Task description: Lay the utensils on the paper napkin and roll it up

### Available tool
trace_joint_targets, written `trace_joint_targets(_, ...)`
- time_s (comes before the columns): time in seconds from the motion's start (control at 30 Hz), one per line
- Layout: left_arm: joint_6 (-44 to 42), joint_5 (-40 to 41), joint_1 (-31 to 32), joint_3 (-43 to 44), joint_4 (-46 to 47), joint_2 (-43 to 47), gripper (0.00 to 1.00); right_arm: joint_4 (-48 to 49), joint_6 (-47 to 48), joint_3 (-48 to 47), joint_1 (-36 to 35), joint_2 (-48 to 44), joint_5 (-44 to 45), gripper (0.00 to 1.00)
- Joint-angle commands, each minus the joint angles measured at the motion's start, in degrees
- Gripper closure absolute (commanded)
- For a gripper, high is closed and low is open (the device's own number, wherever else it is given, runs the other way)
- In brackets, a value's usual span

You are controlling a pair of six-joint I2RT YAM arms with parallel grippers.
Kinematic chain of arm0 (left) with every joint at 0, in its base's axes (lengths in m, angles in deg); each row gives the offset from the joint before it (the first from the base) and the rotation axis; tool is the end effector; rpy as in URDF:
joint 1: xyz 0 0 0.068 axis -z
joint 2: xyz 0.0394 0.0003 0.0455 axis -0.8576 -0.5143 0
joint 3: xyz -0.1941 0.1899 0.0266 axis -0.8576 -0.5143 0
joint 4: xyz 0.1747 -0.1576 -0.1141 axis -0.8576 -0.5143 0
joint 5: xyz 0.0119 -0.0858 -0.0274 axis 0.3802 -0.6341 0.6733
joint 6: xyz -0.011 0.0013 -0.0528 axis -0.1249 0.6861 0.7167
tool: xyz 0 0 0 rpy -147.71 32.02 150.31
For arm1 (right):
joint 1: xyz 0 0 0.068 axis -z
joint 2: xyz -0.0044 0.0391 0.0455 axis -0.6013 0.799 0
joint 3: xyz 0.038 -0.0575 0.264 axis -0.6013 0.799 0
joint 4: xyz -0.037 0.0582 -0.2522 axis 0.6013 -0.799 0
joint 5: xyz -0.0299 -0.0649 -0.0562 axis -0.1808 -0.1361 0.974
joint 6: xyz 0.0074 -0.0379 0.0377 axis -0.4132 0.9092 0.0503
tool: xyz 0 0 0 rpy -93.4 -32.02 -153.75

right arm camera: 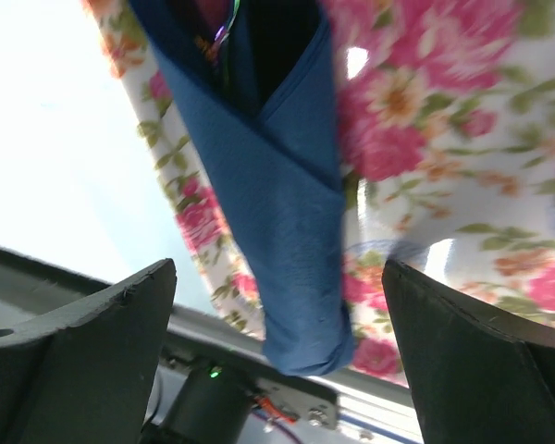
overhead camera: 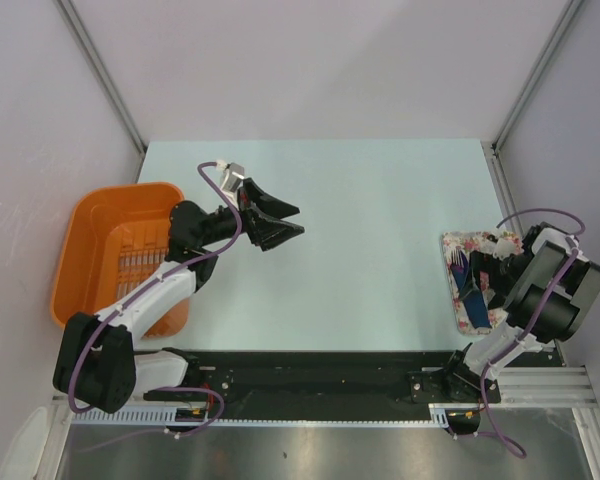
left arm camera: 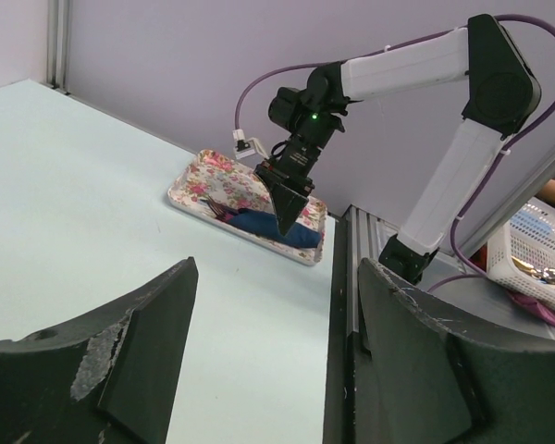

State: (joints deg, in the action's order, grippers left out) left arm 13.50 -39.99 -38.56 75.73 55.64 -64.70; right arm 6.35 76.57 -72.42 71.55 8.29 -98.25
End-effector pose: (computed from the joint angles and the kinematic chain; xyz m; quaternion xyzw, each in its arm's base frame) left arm 0.2372 -0.1195 0.3242 0.2835 0.5697 -0.5888 0.4984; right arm 0.2305 -0.1434 0.1636 0.0376 0.9809 0.1833 0.0532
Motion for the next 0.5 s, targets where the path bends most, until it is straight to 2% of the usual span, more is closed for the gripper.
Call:
trace_joint_targets(0.0, -0.39, 0.34, -0.28, 0.80, 2.29, -0.10, 0.24, 6.97, -0.19, 0.16, -0.05, -1.82, 3.78, 0.00)
trace_joint_targets(0.2, -7.16, 1.92, -0.36, 3.08, -9.39, 1.13, 0.19, 5.22, -0.46, -4.40, 0.57, -4.63, 3.62, 0.00)
trace_joint_targets(0.37, -15.93, 5.52, -0.62, 6.15, -21.77, 3.24, 0.09, 0.58, -0.29, -11.68, -0.75, -4.99, 1.33, 0.00)
trace_joint_targets(0.4, -17.00, 5.96, -0.89, 6.86, -26.40, 3.42, 0.01, -0.40, 0.06, -12.57, -1.10, -4.73, 0.20, 0.00)
trace_joint_targets(0.47, -20.15, 5.97, -1.76, 9.84, -31.08, 3.59, 0.01, -3.30, 0.07, -15.55, -2.93, -4.90, -1.56, 0.00)
